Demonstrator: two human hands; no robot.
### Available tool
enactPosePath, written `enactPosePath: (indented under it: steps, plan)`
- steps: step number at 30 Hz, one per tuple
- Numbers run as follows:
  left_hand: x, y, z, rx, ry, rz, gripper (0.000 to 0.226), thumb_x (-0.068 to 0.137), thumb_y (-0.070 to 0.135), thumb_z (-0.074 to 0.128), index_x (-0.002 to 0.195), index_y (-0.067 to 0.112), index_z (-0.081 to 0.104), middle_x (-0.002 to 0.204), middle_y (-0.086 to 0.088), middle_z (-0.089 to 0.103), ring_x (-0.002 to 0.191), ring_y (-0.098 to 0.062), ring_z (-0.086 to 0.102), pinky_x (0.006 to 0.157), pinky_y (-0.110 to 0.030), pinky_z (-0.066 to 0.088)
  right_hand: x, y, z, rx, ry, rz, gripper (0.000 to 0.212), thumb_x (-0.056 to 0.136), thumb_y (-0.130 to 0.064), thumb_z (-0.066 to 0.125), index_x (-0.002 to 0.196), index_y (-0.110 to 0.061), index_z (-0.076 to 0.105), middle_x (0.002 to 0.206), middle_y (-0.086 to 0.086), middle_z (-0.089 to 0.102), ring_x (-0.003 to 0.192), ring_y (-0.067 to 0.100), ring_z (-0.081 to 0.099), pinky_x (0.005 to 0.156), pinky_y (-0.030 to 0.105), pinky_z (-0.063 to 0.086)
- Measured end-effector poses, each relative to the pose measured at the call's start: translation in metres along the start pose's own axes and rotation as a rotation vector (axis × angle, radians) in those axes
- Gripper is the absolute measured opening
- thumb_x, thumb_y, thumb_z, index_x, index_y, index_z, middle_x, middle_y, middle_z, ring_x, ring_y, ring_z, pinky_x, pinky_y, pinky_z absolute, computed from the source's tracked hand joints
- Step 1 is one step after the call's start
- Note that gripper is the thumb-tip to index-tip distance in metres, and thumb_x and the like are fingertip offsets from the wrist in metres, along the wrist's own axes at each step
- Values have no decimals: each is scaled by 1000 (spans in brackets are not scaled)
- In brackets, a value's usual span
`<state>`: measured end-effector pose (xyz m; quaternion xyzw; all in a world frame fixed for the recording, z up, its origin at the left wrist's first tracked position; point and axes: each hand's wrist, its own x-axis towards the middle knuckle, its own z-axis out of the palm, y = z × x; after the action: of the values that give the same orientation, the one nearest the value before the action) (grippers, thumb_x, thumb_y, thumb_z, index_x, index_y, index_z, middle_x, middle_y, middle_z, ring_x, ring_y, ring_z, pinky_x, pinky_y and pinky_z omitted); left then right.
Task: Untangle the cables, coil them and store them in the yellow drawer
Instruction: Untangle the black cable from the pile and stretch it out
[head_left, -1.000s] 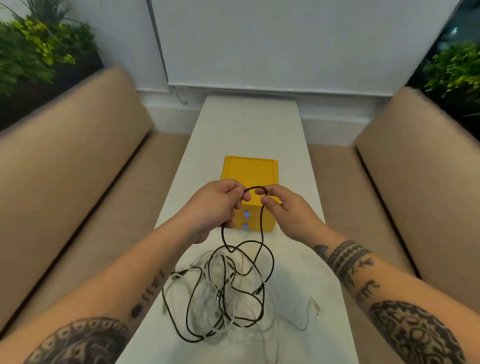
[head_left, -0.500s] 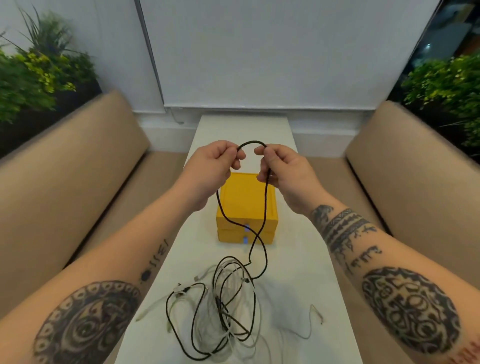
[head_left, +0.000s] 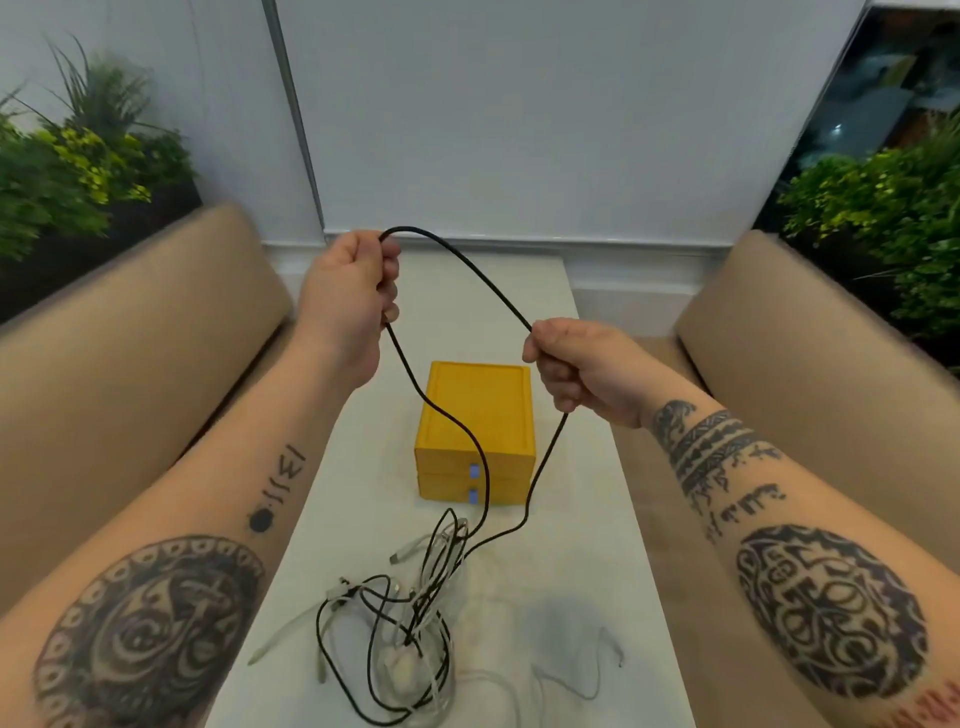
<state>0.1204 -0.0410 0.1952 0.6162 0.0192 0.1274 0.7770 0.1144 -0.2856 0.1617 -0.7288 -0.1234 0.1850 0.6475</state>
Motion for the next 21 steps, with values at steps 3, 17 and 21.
enactPosePath:
  steps: [3,17,21]
  plan:
    - [5,27,-2,-139,100,2,32,107,16,32,84,20,53,64,9,46,50,-8,27,51,-24,20,-9,12,-11,114,-17,37,34,100,-41,50,80,-16,61,63,0,29,53,15,29,58,32,35]
    - [5,-26,-10,25,-97,-67,31,109,33,31,101,20,58,67,5,47,51,-11,32,54,-27,32,8,-77,22,471,197,-299,30,107,-39,40,100,-17,59,57,-6,32,45,8,21,43,22,16]
    - [-16,-66,-23,196,-194,-62,38,109,38,32,99,18,62,62,8,46,51,-9,38,63,-33,44,4,-118,23,535,176,-421,33,106,-41,42,106,-15,62,56,-8,29,46,6,19,42,22,15]
